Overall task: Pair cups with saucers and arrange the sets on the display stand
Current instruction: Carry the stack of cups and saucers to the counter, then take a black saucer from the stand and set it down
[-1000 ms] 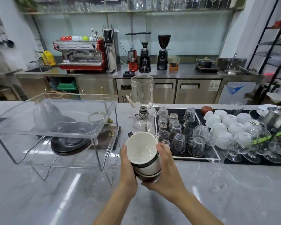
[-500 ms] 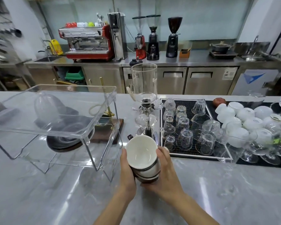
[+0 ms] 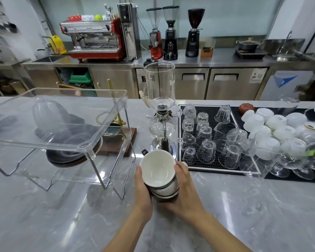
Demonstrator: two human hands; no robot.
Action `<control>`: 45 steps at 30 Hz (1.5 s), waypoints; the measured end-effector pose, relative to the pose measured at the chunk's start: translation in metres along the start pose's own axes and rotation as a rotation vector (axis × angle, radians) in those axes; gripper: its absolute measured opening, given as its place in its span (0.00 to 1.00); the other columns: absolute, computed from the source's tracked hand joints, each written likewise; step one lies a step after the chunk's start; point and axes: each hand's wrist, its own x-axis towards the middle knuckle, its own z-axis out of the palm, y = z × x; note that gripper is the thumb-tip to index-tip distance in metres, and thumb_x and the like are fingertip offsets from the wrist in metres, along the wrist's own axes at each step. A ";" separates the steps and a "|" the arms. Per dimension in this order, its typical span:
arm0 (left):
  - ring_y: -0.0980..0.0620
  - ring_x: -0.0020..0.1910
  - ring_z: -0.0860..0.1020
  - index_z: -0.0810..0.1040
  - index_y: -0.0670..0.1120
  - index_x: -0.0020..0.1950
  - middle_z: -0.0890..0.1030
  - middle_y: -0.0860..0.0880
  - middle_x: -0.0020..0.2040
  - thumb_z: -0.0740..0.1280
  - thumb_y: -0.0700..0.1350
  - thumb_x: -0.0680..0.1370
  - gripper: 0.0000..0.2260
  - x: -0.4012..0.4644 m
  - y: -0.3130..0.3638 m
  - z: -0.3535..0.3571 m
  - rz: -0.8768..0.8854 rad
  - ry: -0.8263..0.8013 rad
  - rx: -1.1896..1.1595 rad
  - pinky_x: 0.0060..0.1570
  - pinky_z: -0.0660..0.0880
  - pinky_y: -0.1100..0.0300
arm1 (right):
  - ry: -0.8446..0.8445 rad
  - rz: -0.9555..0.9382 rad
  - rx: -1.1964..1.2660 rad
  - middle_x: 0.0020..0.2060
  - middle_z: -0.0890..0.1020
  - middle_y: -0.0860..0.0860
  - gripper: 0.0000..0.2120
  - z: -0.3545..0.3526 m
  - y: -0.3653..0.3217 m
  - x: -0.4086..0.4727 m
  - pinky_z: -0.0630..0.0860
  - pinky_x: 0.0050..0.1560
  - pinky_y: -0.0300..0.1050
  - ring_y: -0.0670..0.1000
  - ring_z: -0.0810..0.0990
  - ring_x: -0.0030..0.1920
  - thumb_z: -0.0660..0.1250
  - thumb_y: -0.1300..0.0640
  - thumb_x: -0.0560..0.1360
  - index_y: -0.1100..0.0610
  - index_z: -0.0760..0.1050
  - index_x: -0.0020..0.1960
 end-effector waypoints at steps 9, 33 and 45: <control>0.49 0.53 0.83 0.82 0.46 0.55 0.88 0.48 0.48 0.50 0.59 0.84 0.25 0.002 -0.003 -0.006 -0.004 -0.024 -0.031 0.57 0.75 0.52 | 0.023 -0.053 -0.085 0.75 0.58 0.57 0.54 0.005 0.001 -0.003 0.68 0.70 0.56 0.60 0.65 0.73 0.80 0.46 0.64 0.47 0.46 0.77; 0.55 0.65 0.78 0.74 0.55 0.71 0.81 0.54 0.65 0.53 0.52 0.86 0.17 -0.032 -0.008 -0.061 0.108 -0.076 0.260 0.64 0.73 0.51 | 0.013 0.113 -0.128 0.78 0.58 0.47 0.38 -0.027 -0.032 -0.048 0.53 0.76 0.36 0.44 0.55 0.78 0.69 0.39 0.73 0.49 0.58 0.77; 0.49 0.47 0.85 0.82 0.43 0.54 0.88 0.46 0.47 0.68 0.45 0.72 0.13 -0.102 0.015 -0.126 0.293 0.029 0.421 0.49 0.80 0.60 | 0.054 0.070 0.122 0.58 0.79 0.49 0.16 0.006 -0.106 -0.064 0.74 0.62 0.42 0.45 0.78 0.62 0.72 0.52 0.70 0.57 0.80 0.57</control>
